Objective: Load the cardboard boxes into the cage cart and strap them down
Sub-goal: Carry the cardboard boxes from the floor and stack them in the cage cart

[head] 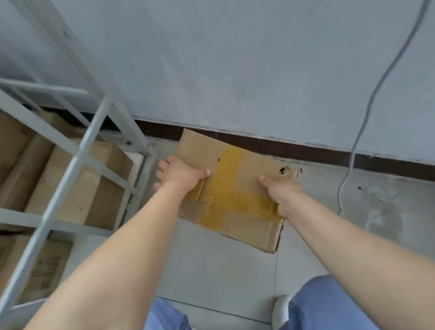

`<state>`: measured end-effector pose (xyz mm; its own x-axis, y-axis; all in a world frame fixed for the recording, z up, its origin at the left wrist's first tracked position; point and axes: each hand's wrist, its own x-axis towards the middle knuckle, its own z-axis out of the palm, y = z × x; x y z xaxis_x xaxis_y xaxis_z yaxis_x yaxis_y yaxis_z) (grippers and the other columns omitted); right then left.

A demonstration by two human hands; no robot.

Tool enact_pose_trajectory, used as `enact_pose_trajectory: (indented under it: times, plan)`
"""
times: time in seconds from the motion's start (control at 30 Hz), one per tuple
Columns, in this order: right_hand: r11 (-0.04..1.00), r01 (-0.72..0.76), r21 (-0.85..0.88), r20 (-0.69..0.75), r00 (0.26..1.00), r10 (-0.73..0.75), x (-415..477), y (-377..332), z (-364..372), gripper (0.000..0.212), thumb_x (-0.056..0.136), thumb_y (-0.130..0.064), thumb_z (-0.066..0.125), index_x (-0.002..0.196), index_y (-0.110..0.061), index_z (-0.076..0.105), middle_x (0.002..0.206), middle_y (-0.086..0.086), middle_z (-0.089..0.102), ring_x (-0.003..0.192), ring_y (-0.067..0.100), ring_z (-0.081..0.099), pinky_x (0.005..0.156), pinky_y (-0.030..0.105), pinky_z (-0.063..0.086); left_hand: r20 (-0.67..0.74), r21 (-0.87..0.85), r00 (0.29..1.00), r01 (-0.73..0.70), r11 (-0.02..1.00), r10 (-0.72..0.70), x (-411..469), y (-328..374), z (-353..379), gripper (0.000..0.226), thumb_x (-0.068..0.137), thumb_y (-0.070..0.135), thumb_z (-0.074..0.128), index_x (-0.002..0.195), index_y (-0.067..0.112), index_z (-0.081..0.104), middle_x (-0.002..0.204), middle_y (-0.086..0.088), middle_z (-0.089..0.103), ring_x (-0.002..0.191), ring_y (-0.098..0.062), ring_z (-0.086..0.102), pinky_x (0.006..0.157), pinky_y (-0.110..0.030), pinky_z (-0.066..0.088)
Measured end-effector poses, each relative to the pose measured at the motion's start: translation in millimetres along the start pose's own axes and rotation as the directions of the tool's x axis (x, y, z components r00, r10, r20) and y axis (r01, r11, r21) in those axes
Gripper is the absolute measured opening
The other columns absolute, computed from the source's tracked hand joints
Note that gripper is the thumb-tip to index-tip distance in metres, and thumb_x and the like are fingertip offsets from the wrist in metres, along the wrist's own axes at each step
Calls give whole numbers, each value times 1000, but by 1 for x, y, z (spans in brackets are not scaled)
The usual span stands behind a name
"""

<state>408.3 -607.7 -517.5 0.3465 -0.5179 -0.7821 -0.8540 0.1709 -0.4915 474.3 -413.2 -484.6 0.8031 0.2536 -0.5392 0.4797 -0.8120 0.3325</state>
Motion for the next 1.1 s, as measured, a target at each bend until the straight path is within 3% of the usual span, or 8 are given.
enact_pose_trajectory:
  times: [0.23,0.33,0.4,0.5,0.6,0.83,0.93,1.1]
  plan:
    - [990,124,73,-44,992,-121,-145,-108,-105,94,72,-41,81,143,-3,33,140,11,49,121,30,53,100,36,47,-37,-126,999,31,991,-36,-135,97,-148,109,68,51,79,146,6,18,149,-13,26,137,-34,27,110,-50,29]
    - [981,183,61,-51,982,-180,-216,-157,-144,91,77,-41,77,143,-1,30,137,8,46,108,26,54,87,31,46,-84,-149,996,2,989,-15,-191,133,-220,105,68,51,79,144,6,23,147,-13,30,136,-33,29,110,-48,29]
    - [971,235,34,-49,971,-233,-263,-192,-166,87,79,-43,75,142,-1,32,128,3,44,98,23,53,83,30,45,-131,-158,991,-26,987,5,-225,156,-270,104,68,51,79,144,6,23,146,-13,31,135,-33,29,110,-47,29]
    - [944,330,14,-21,944,-329,-328,-245,-188,86,73,-50,76,139,-7,42,132,6,49,111,28,55,79,32,48,-230,-184,973,-60,981,16,-271,182,-344,104,69,50,79,144,5,22,146,-13,31,136,-33,29,108,-48,27]
    - [909,413,53,31,909,-415,-389,-297,-195,82,71,-52,77,134,-9,46,124,6,55,106,28,57,71,34,45,-346,-246,938,-120,962,29,-305,193,-414,105,71,49,78,145,3,20,146,-15,30,136,-35,28,109,-50,26]
    - [695,717,49,241,667,-705,-512,-379,-132,88,74,-49,76,139,-10,30,132,9,46,117,32,51,94,42,46,-600,-518,788,-253,817,-137,-340,124,-527,99,71,47,78,142,4,23,143,-15,30,132,-36,31,108,-52,32]
    - [572,819,38,375,519,-768,-565,-385,-77,96,77,-45,74,145,-8,18,138,10,41,121,31,47,102,44,43,-627,-617,724,-238,750,-286,-346,67,-559,101,73,45,77,144,3,19,148,-16,27,133,-34,32,109,-44,33]
    - [423,906,14,540,349,-766,-623,-381,34,88,72,-45,78,136,-10,28,133,11,45,115,31,52,98,48,46,-580,-760,656,-221,612,-484,-323,-29,-593,101,73,44,78,145,3,20,144,-14,34,131,-31,38,108,-45,35]
